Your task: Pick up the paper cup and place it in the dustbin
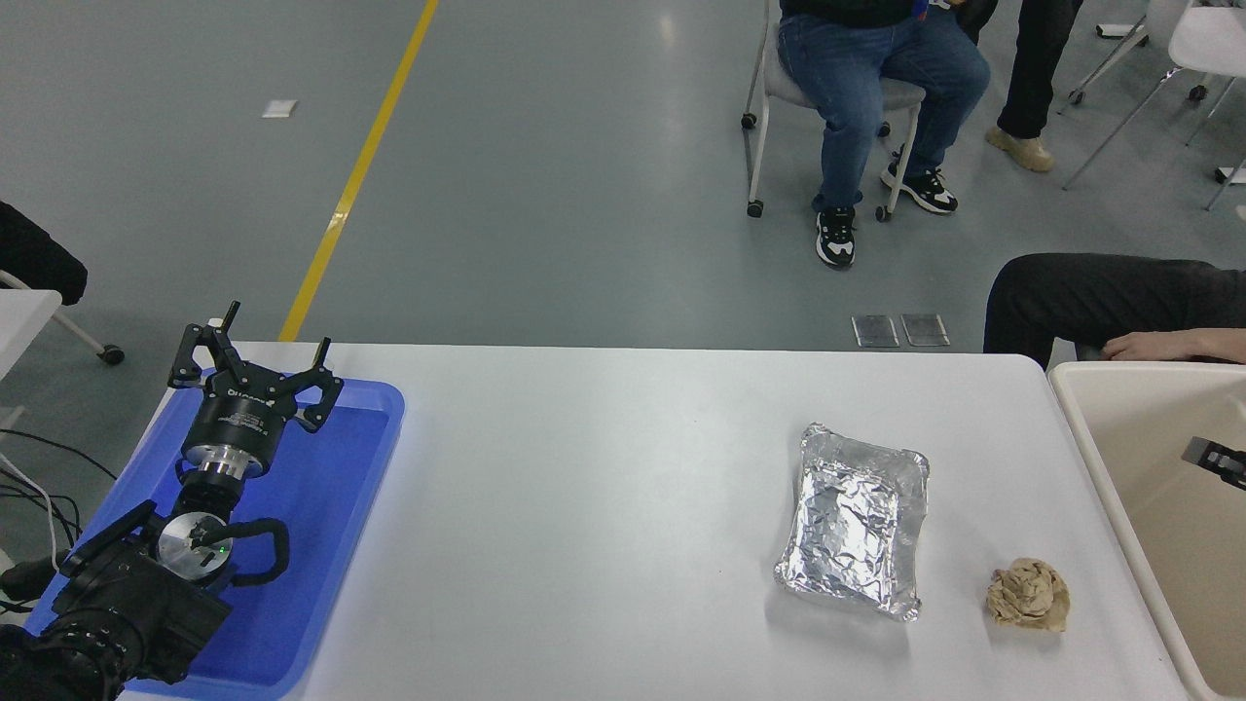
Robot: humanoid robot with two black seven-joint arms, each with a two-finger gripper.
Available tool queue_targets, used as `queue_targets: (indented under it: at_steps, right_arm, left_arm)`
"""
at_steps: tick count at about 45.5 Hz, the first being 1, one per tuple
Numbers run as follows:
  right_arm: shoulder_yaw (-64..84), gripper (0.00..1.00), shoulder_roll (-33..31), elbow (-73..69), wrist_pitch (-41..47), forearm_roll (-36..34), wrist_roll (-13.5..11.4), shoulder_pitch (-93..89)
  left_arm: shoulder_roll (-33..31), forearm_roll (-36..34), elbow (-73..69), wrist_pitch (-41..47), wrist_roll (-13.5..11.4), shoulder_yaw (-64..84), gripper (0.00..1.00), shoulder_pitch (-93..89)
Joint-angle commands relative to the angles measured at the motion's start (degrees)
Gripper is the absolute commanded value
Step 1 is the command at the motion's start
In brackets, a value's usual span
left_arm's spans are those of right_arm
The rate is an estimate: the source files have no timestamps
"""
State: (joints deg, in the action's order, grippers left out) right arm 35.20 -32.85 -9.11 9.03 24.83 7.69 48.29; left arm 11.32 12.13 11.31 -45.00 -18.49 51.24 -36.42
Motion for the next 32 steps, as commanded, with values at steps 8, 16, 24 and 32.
queue_targets:
  at_steps: [8,16,24,32]
  right_arm:
    - [13.0,1.0,-6.0,-22.2,1.0,7.9,0.2,26.1]
    - [14.1,1.0,-7.8,-39.9,4.1,16.4,-0.4,40.6]
    - [16.3,1.0,-6.4,-52.7,11.8,19.2,-0.5,51.5]
    - [17.4,1.0,-3.6,-60.7,18.5,19.2,-0.5,58.3]
  left_arm:
    - [-0.2,0.0,-0.1,0.0,0.0,-0.1,1.0,-0.1]
    - [-0.2,0.0,0.0,0.0,0.0,-0.1,1.0,-0.1]
    - [-0.2,0.0,0.0,0.0,0.0,-0.1,1.0,-0.1]
    - [-0.2,0.0,0.0,0.0,0.0,0.0,1.0,-0.1]
